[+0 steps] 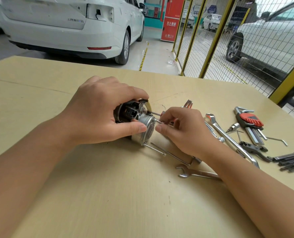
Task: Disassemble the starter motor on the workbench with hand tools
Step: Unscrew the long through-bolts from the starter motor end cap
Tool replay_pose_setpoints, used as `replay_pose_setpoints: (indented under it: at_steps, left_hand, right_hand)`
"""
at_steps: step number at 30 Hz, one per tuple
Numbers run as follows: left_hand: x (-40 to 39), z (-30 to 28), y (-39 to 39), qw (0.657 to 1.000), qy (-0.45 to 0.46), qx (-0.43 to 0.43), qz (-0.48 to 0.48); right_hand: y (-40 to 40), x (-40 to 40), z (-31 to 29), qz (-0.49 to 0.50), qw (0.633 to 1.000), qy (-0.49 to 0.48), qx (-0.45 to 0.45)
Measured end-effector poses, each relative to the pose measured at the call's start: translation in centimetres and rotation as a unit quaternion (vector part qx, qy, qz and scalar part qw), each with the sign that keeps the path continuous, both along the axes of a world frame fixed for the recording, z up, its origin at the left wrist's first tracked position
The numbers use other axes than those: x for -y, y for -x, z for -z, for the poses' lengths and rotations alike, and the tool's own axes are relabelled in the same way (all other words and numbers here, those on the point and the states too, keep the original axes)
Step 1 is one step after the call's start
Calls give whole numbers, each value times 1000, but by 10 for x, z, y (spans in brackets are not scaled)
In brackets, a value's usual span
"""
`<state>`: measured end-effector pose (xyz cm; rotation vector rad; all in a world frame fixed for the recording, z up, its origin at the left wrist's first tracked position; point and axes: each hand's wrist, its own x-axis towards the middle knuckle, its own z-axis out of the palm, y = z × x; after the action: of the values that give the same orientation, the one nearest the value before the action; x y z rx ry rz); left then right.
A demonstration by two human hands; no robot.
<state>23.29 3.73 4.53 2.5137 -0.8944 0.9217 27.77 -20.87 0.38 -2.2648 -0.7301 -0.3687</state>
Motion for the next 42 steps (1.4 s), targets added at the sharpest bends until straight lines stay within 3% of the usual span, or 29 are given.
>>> replay_pose_setpoints:
  at_steps: [6, 12, 19, 28, 33, 38, 42]
  left_hand:
    - [0, 0, 0, 1000, -2, 2, 1]
    - [-1, 0, 0, 1000, -1, 1, 1]
    - [-1, 1, -1, 1000, -1, 1, 0]
    - [0, 0, 0, 1000, 3, 2, 1]
    - [0, 1, -1, 1000, 2, 1, 2]
    - [-1, 1, -2, 1000, 2, 1, 4]
    - [-2, 2, -2, 1000, -3, 0, 0]
  right_hand:
    - [0, 0, -1, -23, 998, 9, -59]
    - [-1, -1, 0, -3, 1000, 7, -7]
    - [-1, 1, -1, -16, 998, 17, -66]
    - [2, 0, -5, -12, 999, -19, -43]
    - [1, 1, -2, -11, 997, 41, -64]
    - [3, 0, -4, 3, 1000, -15, -20]
    - [1, 2, -4, -11, 998, -11, -66]
